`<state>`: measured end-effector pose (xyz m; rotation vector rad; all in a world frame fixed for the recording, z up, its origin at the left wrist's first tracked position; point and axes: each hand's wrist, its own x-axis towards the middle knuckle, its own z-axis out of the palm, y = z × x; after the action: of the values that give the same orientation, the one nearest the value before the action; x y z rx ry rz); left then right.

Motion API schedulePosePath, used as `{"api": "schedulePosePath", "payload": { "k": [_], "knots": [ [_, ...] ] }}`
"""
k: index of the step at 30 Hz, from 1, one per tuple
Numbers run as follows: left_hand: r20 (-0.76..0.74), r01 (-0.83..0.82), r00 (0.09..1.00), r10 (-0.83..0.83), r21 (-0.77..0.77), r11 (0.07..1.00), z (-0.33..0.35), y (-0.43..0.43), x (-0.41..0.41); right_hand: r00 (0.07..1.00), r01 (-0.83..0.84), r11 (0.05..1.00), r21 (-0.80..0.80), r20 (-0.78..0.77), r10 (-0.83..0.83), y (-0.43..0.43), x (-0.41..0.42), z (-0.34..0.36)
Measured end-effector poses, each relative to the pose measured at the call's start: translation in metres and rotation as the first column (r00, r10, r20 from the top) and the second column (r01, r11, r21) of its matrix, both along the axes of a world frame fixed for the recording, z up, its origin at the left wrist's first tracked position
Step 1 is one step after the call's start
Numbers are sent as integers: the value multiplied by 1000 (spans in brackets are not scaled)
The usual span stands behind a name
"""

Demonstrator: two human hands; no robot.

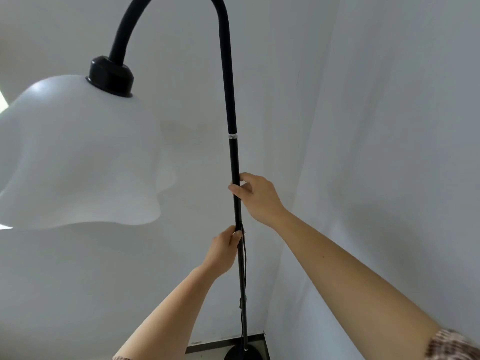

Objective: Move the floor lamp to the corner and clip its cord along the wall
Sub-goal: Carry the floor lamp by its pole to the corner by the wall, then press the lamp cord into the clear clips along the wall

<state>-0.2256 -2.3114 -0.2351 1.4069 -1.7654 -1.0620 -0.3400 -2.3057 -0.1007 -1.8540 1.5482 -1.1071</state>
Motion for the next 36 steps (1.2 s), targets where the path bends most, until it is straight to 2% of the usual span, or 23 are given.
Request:
{"api": "schedulePosePath", "payload": {
  "k": [6,16,22,26,28,33,36],
  "knots": [
    [4,-24,1000,24,25,999,4,0,4,999,-24,999,22,-34,24,-5,2,-4],
    [33,-78,996,77,32,996,14,12,3,998,-8,999,47,68,5,9,-13,-16],
    [-54,-125,990,131,90,988,14,22,11,987,81,990,117,127,-96,25,-25,-56],
    [-132,-132,980,151,137,982,12,29,14,999,48,952,303,7,-52,34,-20,-101],
    [-171,-137,971,165,164,977,11,32,14,1000,24,930,367,-5,-24,38,-13,-120],
    [-261,-151,943,208,222,963,11,39,15,997,57,922,383,19,-69,41,-2,-144],
    [-257,-160,938,231,268,950,3,42,19,995,84,919,385,23,-100,42,-8,-145]
  ]
}}
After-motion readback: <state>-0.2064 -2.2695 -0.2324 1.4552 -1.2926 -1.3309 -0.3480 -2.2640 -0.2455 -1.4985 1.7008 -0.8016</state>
